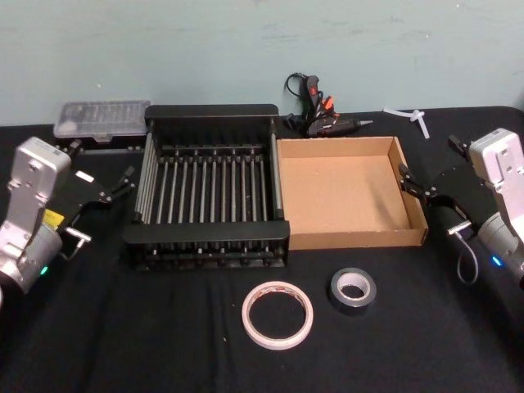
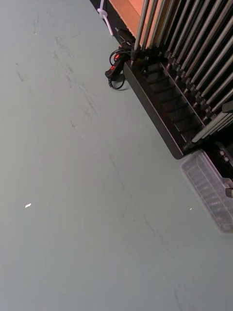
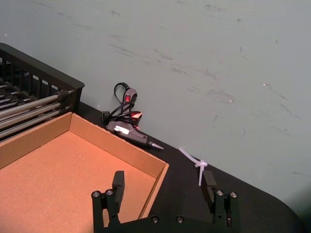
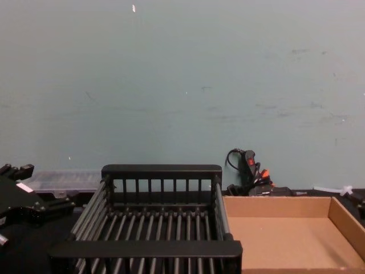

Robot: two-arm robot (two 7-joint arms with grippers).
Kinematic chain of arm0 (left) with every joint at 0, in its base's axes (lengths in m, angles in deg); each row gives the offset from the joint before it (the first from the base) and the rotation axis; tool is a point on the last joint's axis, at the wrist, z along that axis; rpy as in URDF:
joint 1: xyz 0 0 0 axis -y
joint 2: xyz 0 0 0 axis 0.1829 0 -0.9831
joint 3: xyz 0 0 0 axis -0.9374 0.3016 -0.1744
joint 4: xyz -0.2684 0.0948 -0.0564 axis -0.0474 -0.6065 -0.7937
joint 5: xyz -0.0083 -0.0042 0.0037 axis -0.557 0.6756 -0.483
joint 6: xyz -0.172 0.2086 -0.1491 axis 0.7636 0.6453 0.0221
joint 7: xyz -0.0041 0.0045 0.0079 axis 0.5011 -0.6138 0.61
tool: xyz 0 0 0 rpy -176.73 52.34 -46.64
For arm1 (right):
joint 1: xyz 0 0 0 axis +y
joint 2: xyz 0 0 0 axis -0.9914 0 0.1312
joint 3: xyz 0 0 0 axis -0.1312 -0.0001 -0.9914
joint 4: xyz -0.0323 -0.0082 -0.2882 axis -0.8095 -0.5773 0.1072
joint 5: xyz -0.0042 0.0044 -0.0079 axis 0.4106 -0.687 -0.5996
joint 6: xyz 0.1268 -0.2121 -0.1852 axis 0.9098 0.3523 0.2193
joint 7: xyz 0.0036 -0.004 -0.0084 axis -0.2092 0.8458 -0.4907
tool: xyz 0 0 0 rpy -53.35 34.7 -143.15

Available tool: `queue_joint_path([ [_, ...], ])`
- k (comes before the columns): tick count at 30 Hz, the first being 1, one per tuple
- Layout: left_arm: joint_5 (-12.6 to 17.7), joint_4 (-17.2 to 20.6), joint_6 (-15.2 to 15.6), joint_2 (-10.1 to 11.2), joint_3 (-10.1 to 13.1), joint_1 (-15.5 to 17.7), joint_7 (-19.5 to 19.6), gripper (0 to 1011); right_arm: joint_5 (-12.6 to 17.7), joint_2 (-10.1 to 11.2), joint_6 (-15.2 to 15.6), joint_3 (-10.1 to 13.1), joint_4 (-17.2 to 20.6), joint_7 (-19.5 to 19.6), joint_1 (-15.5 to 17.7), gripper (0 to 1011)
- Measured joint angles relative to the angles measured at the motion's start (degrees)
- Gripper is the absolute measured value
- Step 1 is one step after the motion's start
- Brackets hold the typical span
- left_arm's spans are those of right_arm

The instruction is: Pick up the white tape and place it into the black box , Pick up the silver tape and place it into the brown box.

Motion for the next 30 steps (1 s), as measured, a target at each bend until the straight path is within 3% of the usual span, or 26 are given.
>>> queue_joint_path([
  [30,0.00,0.00,0.00,0.00,0.00,0.00,0.00,1001,0.00,0.00,0.00,0.00,0.00,0.00,0.00,1002],
])
